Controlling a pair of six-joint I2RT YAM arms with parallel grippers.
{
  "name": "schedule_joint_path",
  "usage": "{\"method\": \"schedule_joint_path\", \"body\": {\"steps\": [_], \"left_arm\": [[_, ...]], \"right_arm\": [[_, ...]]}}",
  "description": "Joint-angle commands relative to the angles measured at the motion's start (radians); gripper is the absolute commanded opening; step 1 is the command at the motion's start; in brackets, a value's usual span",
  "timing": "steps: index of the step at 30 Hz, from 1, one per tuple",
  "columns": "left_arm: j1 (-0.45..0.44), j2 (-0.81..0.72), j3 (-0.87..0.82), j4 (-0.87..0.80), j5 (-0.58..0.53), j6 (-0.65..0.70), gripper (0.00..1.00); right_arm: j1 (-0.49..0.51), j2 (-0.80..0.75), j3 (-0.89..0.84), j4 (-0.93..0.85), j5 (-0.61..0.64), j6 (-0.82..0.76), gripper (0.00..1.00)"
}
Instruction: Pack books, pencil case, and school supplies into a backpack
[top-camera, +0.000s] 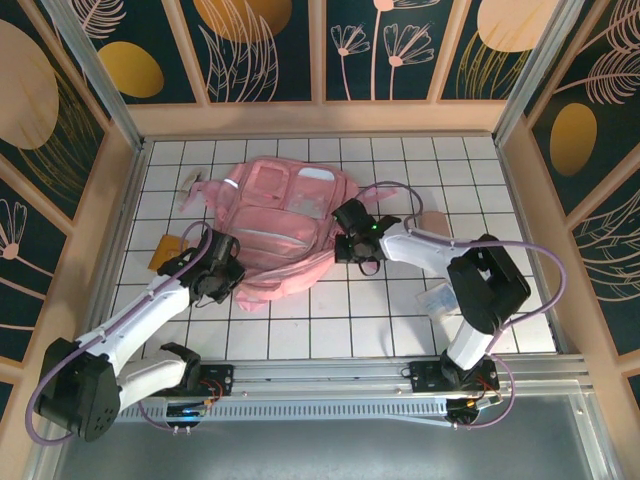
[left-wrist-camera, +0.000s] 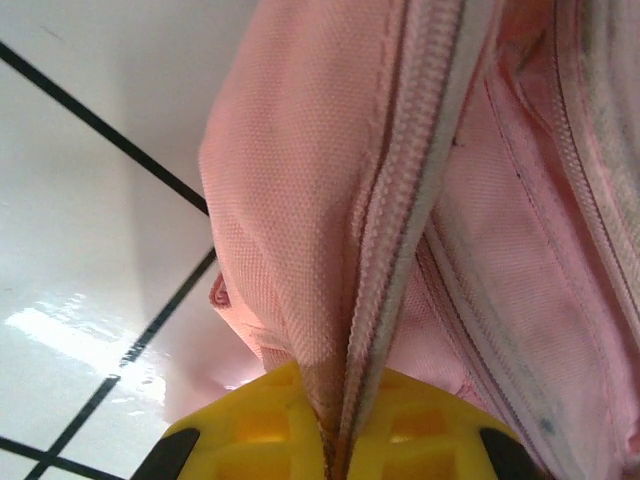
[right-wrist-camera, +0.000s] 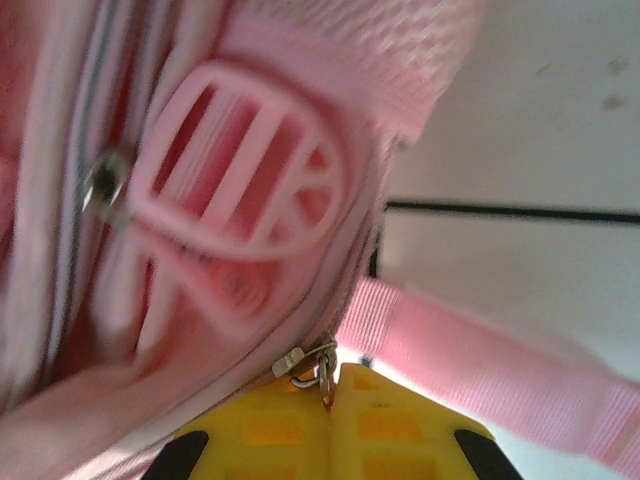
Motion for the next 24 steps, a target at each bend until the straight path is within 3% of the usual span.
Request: {"method": "schedule_joint_path", "body": {"steps": [1, 7, 11, 13, 15, 16, 19, 22, 24], "left_arm": [[0.014, -0.005, -0.034, 0.042, 0.036, 0.079, 0.0], [0.014, -0.034, -0.035, 0.007, 0.012, 0.137, 0.0], [0.016, -0.04, -0.046, 0.025, 0.062, 0.178, 0.0], [0.016, -0.033, -0.062, 0.049, 0.098, 0.203, 0.0], [0.016, -0.016, -0.074, 0.078, 0.147, 0.232, 0.0], [0.016, -0.008, -0.075, 0.08, 0.156, 0.241, 0.0], [0.016, 0.009, -0.07, 0.065, 0.15, 0.274, 0.0], [0.016, 0.01, -0.065, 0.099, 0.205, 0.308, 0.0], [0.016, 0.02, -0.062, 0.165, 0.318, 0.34, 0.04]], "right_arm": [[-0.137, 0.054, 0.041, 0.045, 0.045, 0.045, 0.0], [-0.275, 0.151, 0.118, 0.126, -0.022, 0.018, 0.0], [-0.313, 0.225, 0.177, 0.159, -0.043, -0.044, 0.0], [-0.333, 0.256, 0.196, 0.183, -0.106, -0.072, 0.0], [-0.352, 0.28, 0.204, 0.233, -0.28, -0.166, 0.0], [-0.351, 0.287, 0.213, 0.226, -0.307, -0.198, 0.0], [-0.356, 0.284, 0.216, 0.18, -0.259, -0.268, 0.01], [-0.372, 0.23, 0.184, 0.17, -0.249, -0.286, 0.22], [-0.374, 0.167, 0.157, 0.167, -0.258, -0.29, 0.32]]}}
